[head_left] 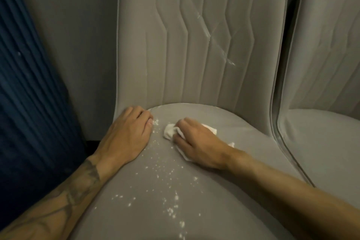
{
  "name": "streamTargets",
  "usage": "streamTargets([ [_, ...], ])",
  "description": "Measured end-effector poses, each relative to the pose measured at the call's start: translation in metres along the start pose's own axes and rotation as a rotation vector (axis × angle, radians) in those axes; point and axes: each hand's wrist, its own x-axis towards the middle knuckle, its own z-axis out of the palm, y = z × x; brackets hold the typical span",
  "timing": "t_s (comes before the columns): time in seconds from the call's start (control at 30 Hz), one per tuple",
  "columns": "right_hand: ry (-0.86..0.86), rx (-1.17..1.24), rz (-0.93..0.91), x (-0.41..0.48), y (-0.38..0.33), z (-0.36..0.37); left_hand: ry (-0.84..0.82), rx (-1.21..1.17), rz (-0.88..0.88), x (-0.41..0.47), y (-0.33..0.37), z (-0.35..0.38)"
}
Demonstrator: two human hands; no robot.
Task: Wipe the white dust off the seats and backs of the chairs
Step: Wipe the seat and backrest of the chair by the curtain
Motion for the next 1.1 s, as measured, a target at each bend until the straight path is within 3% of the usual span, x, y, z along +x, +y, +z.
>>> streamTargets([
  [0.07,-0.034,-0.027,-0.002,0.002,0.011,-0.008,-0.008,-0.005,0.001,-0.001,0.001,-0.001],
  [0.23,0.061,-0.161,0.367,0.056,0.030,-0.009,0.050,-0.107,0.003,-0.002,0.003,-0.005],
  [0.3,0.087,-0.126,0.317,0.059,0.015,0.003,0.084,-0.142,-0.002,-0.003,0.002,-0.011],
  [0.43,0.031,-0.035,0.001,0.026,-0.010,0.018,0.187,-0.125,-0.048,-0.016,-0.007,-0.027],
  [0.5,0.011,-0.051,0.018,0.034,-0.004,0.013,0.188,-0.041,-0.086,-0.030,-0.018,-0.032],
  [0.63,0.052,-0.132,0.258,0.082,-0.001,0.012,0.119,-0.058,-0.216,-0.050,-0.025,-0.030],
  [0.7,0.074,-0.127,0.233,0.093,-0.015,0.021,0.095,-0.140,-0.265,-0.051,-0.023,-0.026],
  [0.87,-0.022,-0.013,-0.093,0.061,-0.035,0.034,0.091,-0.199,-0.263,-0.049,-0.023,-0.017],
  [1.03,-0.013,-0.126,0.150,0.094,-0.015,0.018,0.057,-0.221,-0.280,-0.052,-0.022,-0.019],
  [1.1,0.016,-0.132,0.165,0.101,-0.025,0.025,0.061,-0.232,-0.287,-0.053,-0.021,-0.020],
])
